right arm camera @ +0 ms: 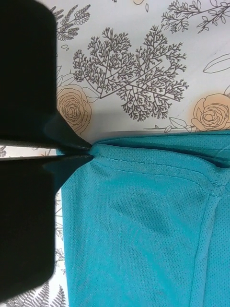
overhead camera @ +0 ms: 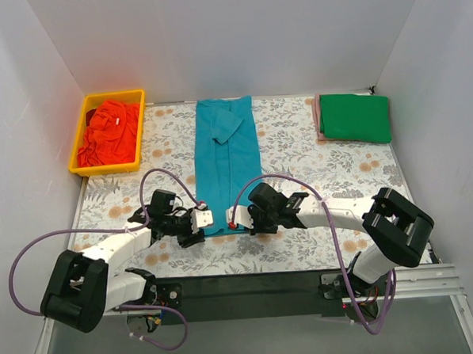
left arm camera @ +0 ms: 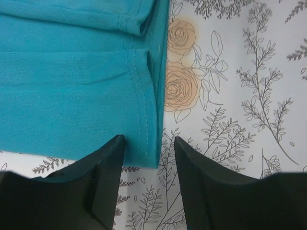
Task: Fold and stack the t-shirts
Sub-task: Fold the tshirt
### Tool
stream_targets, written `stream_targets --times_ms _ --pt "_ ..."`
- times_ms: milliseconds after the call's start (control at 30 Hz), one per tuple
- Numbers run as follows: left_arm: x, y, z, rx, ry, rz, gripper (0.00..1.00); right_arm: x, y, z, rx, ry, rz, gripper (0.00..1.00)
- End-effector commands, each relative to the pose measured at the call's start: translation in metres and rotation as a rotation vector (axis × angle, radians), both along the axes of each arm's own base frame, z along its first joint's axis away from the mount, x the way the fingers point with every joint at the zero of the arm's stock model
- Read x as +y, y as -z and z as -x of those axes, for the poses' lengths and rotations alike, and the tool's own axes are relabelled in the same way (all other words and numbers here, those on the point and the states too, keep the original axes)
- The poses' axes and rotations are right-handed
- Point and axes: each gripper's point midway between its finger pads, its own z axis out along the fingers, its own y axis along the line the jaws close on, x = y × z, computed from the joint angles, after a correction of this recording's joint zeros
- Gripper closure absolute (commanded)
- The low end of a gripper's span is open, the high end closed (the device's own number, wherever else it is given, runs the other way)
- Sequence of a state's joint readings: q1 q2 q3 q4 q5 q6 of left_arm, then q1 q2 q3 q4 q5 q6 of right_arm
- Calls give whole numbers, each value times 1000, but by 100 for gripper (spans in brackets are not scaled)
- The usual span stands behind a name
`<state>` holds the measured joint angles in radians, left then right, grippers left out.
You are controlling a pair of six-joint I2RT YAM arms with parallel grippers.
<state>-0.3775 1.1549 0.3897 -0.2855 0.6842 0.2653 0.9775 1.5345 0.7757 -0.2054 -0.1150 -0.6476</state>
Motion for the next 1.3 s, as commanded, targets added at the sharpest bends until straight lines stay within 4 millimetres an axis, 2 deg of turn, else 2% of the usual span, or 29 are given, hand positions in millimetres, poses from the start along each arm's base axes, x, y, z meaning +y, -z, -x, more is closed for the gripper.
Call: stream_targets --times_ms 0,67,133,200,333,433,467,667,800,933,967,1000,1033,1100,1133,1200,1233,1267 --pt "3 5 -6 -47 39 -45 56 -36 37 21 84 -1 157 92" --pt "7 11 -3 -46 45 -66 56 -38 38 21 87 4 167 95" --pt "9 13 -3 -59 57 -84 62 -39 38 22 95 11 174 99" --pt "8 10 -3 -59 60 -84 79 -37 35 20 98 29 172 99" --pt "4 -8 -5 -81 53 -52 100 -32 20 21 114 49 154 99" --pt "0 -23 0 -82 71 -22 100 -24 -1 27 147 71 103 99" --pt "0 -24 8 -54 83 -16 100 -22 -11 28 147 76 76 99" --pt "-2 -44 31 -20 98 24 100 -27 -35 43 144 62 8 99" --pt "-5 -62 26 3 17 59 100 -28 -52 32 77 68 -13 99" --pt "-10 -82 -6 -68 -44 77 100 -24 -70 7 15 80 -38 99" --pt "-11 -92 -18 -99 -60 85 100 -20 -78 -1 -2 83 -53 99" --pt "-11 -103 -43 -137 -84 86 100 -18 -85 -21 -37 88 -53 99" --pt "-10 -97 -51 -117 -89 72 100 -19 -88 -31 -56 89 -50 99" --pt "-6 -103 -73 -136 -111 86 100 -16 -87 -44 -63 87 -41 99" --pt "-7 -107 -87 -137 -115 89 100 -15 -96 -58 -77 103 -58 99" --pt "-5 -112 -107 -163 -127 99 100 -12 -93 -75 -83 95 -49 99" --pt "-5 -112 -118 -163 -130 98 100 -10 -103 -89 -95 108 -75 99" --pt "-6 -114 -126 -181 -127 102 100 -9 -95 -97 -84 107 -60 99"
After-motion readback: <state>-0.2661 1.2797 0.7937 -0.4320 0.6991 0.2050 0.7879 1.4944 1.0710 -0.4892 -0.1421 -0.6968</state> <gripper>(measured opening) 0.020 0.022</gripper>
